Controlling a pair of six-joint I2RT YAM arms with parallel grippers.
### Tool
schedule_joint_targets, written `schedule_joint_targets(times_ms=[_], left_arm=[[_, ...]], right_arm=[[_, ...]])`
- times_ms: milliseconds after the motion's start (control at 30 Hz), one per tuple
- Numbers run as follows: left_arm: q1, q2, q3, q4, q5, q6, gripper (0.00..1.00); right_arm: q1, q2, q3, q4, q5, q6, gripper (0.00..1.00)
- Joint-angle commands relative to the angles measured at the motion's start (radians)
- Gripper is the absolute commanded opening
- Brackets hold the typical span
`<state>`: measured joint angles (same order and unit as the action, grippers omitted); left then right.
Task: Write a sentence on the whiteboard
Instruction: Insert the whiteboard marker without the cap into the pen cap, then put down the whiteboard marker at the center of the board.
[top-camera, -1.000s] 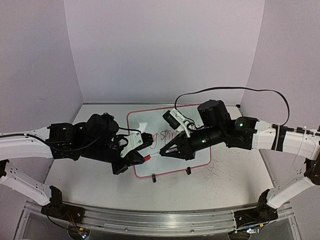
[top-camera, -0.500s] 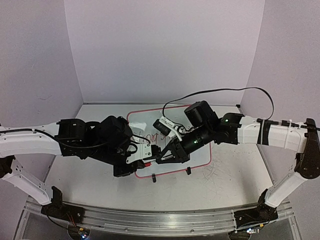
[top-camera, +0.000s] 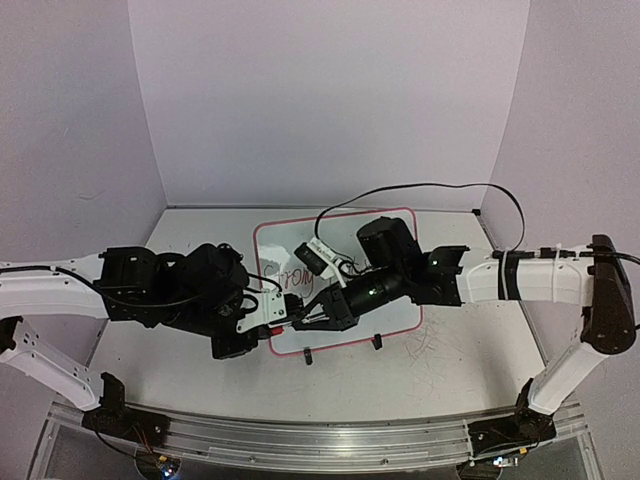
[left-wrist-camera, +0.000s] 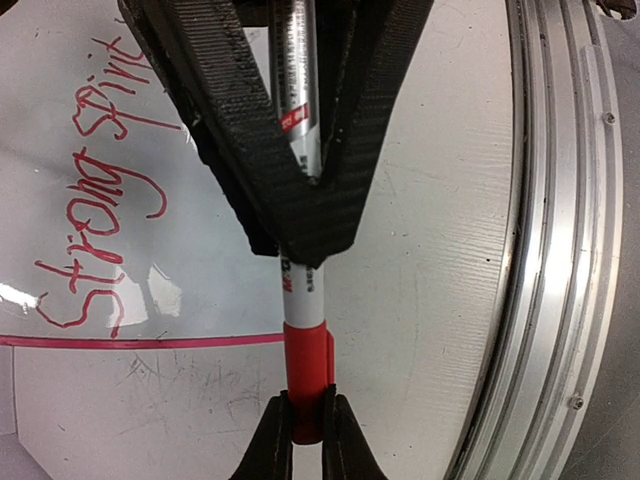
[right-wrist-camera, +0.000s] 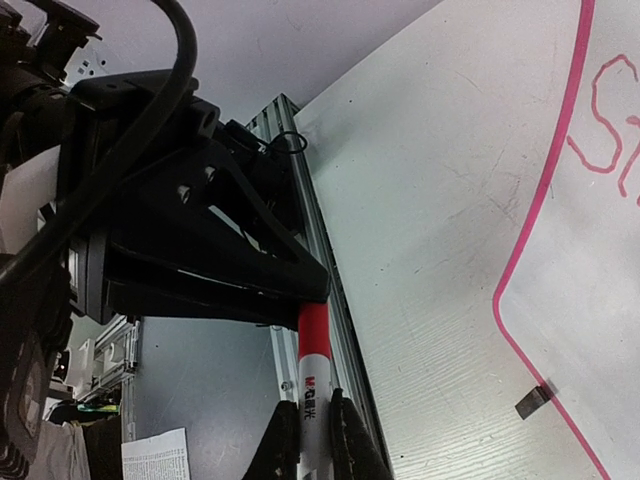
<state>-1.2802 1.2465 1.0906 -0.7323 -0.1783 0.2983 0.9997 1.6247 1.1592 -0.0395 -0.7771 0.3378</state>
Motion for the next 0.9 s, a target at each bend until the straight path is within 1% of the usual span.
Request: schedule_joint_targets(times_ms=[0, 67, 100, 133, 200, 267, 333, 367, 433, 500, 567, 633, 700, 867], left_arm=[[-0.037, -0.028, 0.071, 0.351, 0.021, -0.031, 0.01], [-0.037, -0.059, 0.070, 0.342, -0.068, -0.075, 0.14], [-0.036, -0.083, 0.066, 0.342, -0.110, -0.094, 0.25], [-0.035, -0.104, 0.063, 0.343, -0.142, -0.109, 0.36], [-0.033, -0.147, 0.052, 0.356, -0.201, -0.142, 0.50], [-0.029, -0.183, 0.041, 0.375, -0.250, -0.175, 0.59], [-0.021, -0.208, 0.031, 0.402, -0.319, -0.216, 0.69], [-0.012, -0.217, 0.023, 0.424, -0.349, -0.236, 0.72], [0.023, -0.215, 0.012, 0.466, -0.383, -0.289, 0.79], [0.095, -0.194, 0.016, 0.484, -0.374, -0.361, 0.85], [0.161, -0.170, 0.017, 0.490, -0.354, -0.431, 0.91], [0.203, -0.156, 0.006, 0.497, -0.374, -0.479, 0.93], [0.211, -0.151, -0.008, 0.503, -0.390, -0.506, 0.94], [0.217, -0.181, -0.069, 0.515, -0.415, -0.590, 0.95]], right_arm=[[-0.001, -0.095, -0.093, 0.161, 0.035, 0.029, 0.00], [-0.068, -0.205, -0.185, 0.161, 0.095, 0.027, 0.00], [-0.102, -0.284, -0.222, 0.144, 0.156, 0.011, 0.00], [-0.138, -0.351, -0.249, 0.110, 0.206, -0.010, 0.00], [-0.176, -0.491, -0.261, -0.043, 0.352, -0.068, 0.00], [-0.197, -0.594, -0.241, -0.215, 0.535, -0.107, 0.00], [-0.227, -0.673, -0.218, -0.340, 0.723, -0.087, 0.00], [-0.252, -0.703, -0.212, -0.387, 0.822, -0.070, 0.00], [-0.305, -0.730, -0.213, -0.442, 1.017, -0.026, 0.00], [-0.383, -0.720, -0.230, -0.458, 1.115, 0.008, 0.00], [-0.463, -0.698, -0.274, -0.401, 1.137, 0.026, 0.00], [-0.535, -0.680, -0.344, -0.288, 1.099, 0.024, 0.00], [-0.596, -0.646, -0.414, -0.152, 1.042, 0.032, 0.00], [-0.622, -0.496, -0.529, 0.086, 0.952, 0.110, 0.00]])
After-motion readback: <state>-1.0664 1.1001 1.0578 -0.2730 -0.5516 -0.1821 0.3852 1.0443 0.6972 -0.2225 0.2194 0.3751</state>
